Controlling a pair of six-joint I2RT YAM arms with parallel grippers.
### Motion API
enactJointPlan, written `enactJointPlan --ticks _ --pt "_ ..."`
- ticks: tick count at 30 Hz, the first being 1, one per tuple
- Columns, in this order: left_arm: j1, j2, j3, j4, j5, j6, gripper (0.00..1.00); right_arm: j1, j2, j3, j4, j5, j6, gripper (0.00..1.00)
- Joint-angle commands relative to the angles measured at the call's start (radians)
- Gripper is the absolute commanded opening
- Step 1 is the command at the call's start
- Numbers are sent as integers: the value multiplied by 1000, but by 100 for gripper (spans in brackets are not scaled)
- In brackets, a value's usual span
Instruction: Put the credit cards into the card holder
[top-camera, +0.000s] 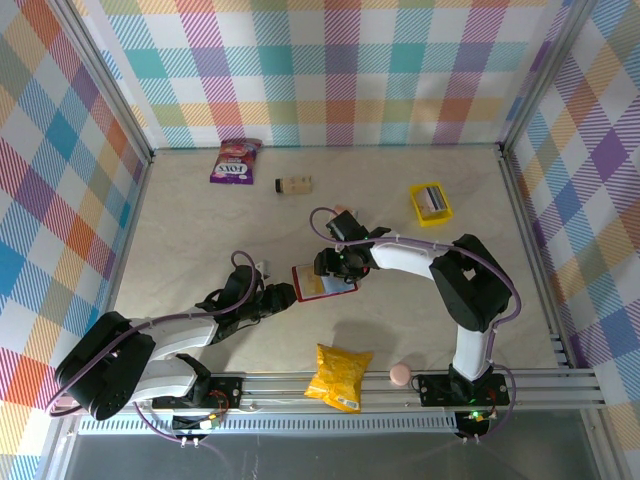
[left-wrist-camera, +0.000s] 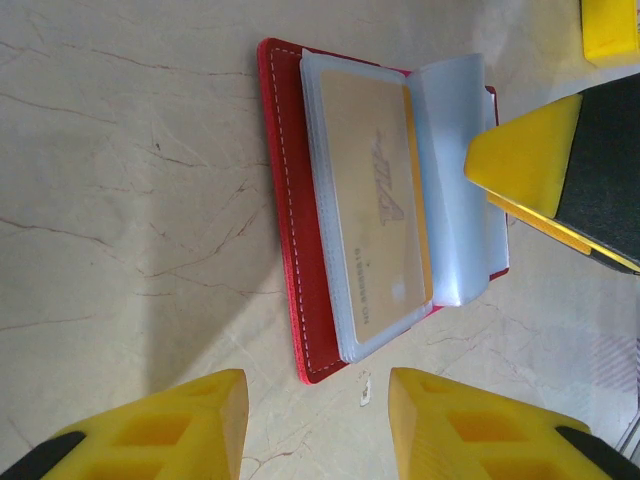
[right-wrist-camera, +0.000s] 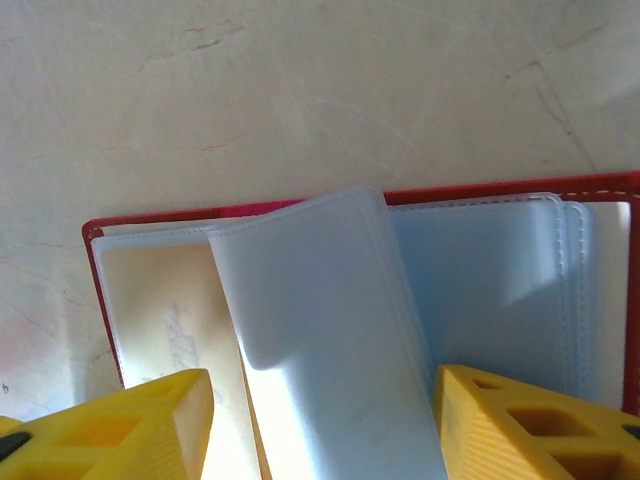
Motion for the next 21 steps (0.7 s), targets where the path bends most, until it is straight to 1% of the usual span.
enactJointPlan --ticks 1,11,21 --pt "-8 -13 11 17 12 20 41 3 -41 -13 20 -24 14 59" --pt "-8 -24 9 9 8 20 41 19 -74 -8 50 -60 7 58" --pt "-7 -59 1 -24 -7 17 41 29 -58 -3 82 -99 20 57"
